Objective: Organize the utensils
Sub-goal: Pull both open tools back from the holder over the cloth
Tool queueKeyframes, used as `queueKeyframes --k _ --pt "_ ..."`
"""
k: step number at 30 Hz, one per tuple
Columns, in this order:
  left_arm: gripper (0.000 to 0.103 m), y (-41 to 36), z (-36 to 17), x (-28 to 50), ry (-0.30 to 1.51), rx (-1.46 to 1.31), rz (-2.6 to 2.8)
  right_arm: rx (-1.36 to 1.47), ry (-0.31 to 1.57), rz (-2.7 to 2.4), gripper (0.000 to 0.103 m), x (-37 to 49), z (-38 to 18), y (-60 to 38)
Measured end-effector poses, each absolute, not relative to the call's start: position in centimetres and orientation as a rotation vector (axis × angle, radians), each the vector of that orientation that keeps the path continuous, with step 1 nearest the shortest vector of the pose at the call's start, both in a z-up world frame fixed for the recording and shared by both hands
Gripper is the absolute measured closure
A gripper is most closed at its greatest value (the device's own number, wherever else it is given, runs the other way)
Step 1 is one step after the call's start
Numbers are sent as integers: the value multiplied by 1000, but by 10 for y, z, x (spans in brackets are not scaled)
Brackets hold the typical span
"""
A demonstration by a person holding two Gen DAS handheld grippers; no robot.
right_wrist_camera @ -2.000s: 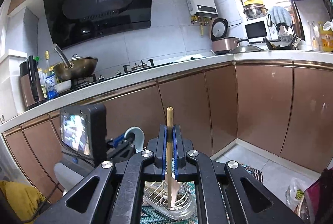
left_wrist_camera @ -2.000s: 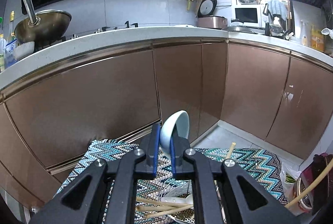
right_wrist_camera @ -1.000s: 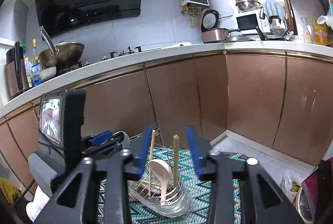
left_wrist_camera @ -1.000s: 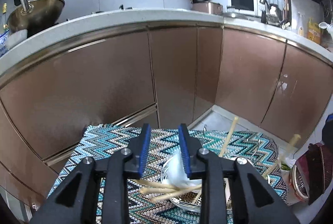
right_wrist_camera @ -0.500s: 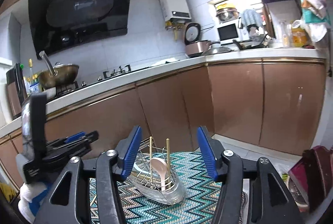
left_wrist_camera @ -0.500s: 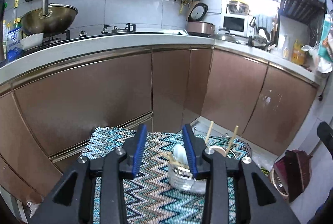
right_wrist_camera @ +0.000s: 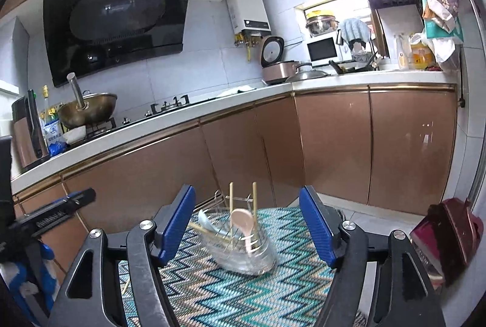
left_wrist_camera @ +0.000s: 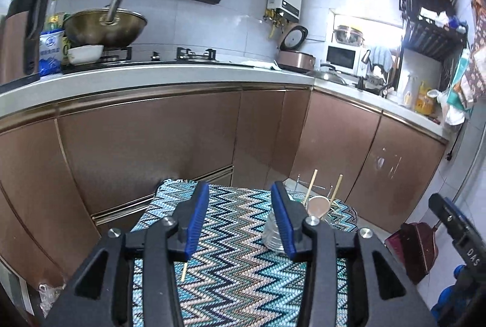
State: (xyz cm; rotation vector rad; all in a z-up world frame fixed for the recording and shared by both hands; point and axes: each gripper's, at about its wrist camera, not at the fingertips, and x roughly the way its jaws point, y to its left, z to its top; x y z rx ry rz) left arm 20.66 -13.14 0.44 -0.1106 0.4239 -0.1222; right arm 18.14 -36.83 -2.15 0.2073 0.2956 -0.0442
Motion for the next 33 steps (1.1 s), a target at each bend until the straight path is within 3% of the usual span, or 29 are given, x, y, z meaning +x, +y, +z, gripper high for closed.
queueKeyframes --k 11,22,33 --pt "62 -82 1 156 390 -170 -104 259 300 -75 25 152 -30 -353" --pt "62 -27 -17 120 344 -250 -41 220 334 -126 0 129 -47 -328" --pt "62 9 -17 92 298 -231 24 205 279 -142 0 108 -47 -310"
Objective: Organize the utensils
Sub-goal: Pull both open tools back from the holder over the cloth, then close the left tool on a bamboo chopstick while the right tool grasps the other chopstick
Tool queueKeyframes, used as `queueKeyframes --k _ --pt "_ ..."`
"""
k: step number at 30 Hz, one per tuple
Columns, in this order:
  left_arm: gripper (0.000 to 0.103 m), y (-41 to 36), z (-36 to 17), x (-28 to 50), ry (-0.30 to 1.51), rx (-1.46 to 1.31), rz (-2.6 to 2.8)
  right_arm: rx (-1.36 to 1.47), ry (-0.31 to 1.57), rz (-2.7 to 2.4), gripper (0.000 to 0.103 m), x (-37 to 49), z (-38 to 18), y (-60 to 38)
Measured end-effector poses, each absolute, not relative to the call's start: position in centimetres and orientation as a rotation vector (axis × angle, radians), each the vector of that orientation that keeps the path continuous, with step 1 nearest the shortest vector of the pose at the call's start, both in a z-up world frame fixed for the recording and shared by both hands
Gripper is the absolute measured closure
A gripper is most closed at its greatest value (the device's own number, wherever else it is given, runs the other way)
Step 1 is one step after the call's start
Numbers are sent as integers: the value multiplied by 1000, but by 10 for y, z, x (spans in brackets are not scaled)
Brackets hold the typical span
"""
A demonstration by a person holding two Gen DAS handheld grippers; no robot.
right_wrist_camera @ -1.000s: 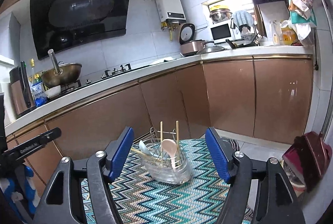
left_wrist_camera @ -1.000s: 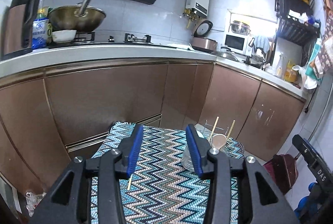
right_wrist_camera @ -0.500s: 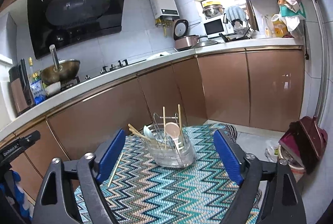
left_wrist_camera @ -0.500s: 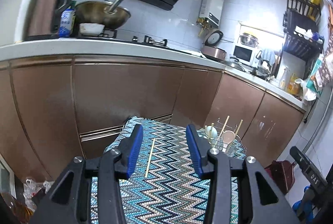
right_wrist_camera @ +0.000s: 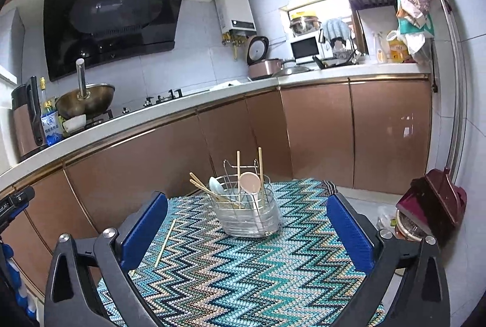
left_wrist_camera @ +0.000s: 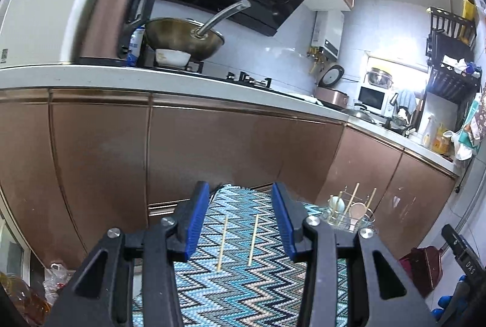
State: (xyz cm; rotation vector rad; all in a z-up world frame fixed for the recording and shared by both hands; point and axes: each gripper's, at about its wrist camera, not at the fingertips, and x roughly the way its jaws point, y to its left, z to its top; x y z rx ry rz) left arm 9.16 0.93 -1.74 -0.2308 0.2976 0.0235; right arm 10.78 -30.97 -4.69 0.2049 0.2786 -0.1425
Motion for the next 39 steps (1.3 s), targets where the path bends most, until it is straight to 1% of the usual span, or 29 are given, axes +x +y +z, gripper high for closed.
queueKeyframes --k 1,2,3,4,14,22,31,32,35,37,39 --pt "57 12 -17 90 300 -230 27 200 273 -143 0 105 -46 -307" --pt "44 16 -17 89 301 -232 32 196 269 -141 0 104 -45 -306" --pt "40 20 -18 87 299 -241 43 192 265 -137 0 102 -44 -304" --pt "38 24 -17 85 295 -249 47 187 262 -131 0 101 -43 -302" --pt "38 57 -22 72 294 -280 56 155 213 -60 0 89 -35 -275" --pt "38 101 -35 65 315 -338 110 119 318 0 0 100 -50 -244" --pt "38 147 -66 75 409 -376 221 107 446 68 1 124 -70 -214" --pt "38 151 -71 79 428 -384 216 95 465 73 2 128 -73 -209" --pt "38 154 -84 91 480 -414 163 77 512 87 12 141 -81 -198" --pt "38 152 -92 102 515 -413 126 62 556 108 21 152 -88 -190" --pt "38 146 -99 116 549 -407 78 48 588 123 26 162 -95 -182"
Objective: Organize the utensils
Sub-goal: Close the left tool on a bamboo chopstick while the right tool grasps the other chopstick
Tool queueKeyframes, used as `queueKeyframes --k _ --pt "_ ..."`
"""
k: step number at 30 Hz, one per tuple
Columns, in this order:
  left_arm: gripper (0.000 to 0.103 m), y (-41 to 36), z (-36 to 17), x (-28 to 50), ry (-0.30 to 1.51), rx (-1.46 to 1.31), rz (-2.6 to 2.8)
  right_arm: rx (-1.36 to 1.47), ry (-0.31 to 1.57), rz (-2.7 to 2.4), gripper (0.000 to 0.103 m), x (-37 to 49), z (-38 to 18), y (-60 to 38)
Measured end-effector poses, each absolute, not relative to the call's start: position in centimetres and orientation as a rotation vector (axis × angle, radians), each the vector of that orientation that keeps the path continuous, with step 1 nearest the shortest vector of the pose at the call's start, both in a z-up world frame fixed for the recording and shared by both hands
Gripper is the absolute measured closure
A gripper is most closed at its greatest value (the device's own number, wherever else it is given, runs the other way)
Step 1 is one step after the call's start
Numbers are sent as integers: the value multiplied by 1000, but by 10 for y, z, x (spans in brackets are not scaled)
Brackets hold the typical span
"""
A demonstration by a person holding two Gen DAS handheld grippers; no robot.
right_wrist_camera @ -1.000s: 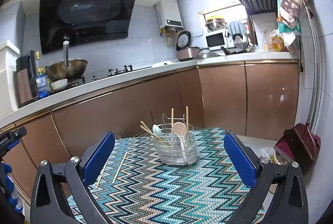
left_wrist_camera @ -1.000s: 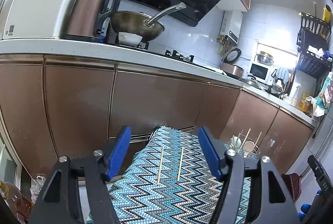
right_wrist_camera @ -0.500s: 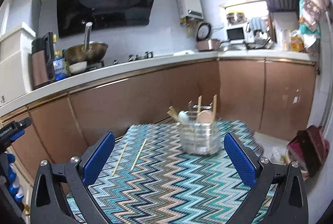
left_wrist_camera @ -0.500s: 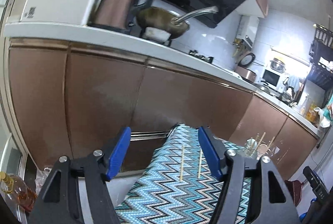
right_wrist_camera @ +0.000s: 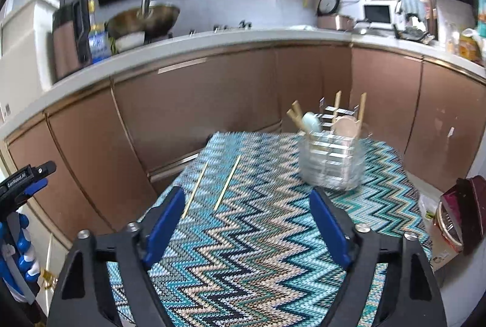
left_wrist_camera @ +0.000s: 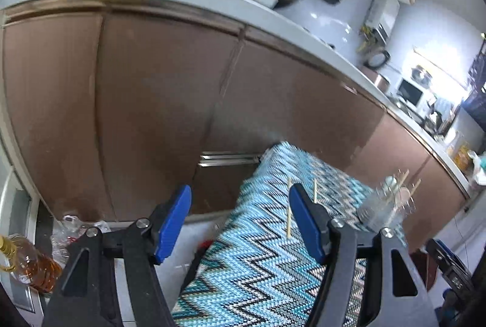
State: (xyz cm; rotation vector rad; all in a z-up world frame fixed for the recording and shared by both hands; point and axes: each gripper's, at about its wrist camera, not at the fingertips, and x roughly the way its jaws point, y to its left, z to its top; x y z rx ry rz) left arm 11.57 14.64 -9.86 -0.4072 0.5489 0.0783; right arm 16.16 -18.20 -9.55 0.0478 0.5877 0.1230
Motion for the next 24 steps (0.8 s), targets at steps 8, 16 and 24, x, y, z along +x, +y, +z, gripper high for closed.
queueKeyframes --k 8,16,24 --pt "39 113 -119 204 714 -393 -111 -41 731 217 56 222 -123 -146" --pt "48 84 -171 338 996 -392 -175 -33 905 268 63 331 -151 -127" --pt "59 57 -225 427 1173 -361 -181 41 1082 269 82 438 -199 -131"
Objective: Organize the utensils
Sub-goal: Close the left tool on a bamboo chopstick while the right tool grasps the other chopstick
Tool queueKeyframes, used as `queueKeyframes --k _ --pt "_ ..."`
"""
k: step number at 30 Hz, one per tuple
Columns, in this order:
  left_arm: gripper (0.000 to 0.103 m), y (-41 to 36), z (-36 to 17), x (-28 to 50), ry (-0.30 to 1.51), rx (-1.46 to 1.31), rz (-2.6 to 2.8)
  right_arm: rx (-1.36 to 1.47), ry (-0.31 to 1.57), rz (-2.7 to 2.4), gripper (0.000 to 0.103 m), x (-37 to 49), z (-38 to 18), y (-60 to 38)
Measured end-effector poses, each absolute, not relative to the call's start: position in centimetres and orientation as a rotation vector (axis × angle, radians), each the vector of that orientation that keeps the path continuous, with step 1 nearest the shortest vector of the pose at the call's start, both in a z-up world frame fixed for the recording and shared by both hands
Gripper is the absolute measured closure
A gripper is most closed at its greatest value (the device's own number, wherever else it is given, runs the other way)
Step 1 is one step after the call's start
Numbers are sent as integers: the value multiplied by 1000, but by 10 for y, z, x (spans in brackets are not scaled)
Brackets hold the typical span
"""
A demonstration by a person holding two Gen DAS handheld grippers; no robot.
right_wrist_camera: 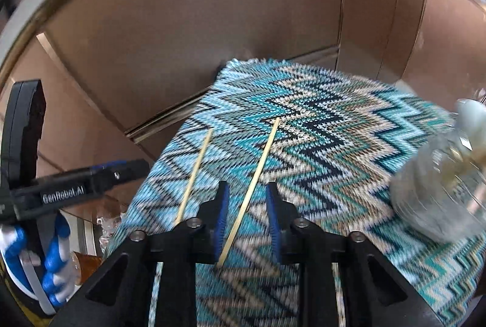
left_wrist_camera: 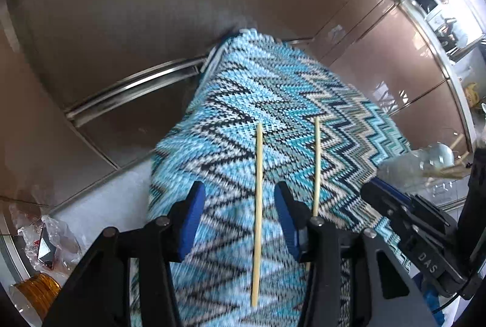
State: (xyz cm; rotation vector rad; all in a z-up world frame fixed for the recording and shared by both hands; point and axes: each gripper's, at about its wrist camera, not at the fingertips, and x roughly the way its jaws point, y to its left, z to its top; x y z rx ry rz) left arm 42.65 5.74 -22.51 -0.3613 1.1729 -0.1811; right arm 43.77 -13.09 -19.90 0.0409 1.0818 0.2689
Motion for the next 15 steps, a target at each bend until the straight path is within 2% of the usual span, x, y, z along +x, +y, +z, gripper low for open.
queueKeyframes --k 5,15 --pt "72 46 -247 456 1235 -366 -197 52 1161 275 84 477 -226 -132" --pt "86 25 -259 476 1300 -273 -210 60 1250 270 88 515 -259 -126"
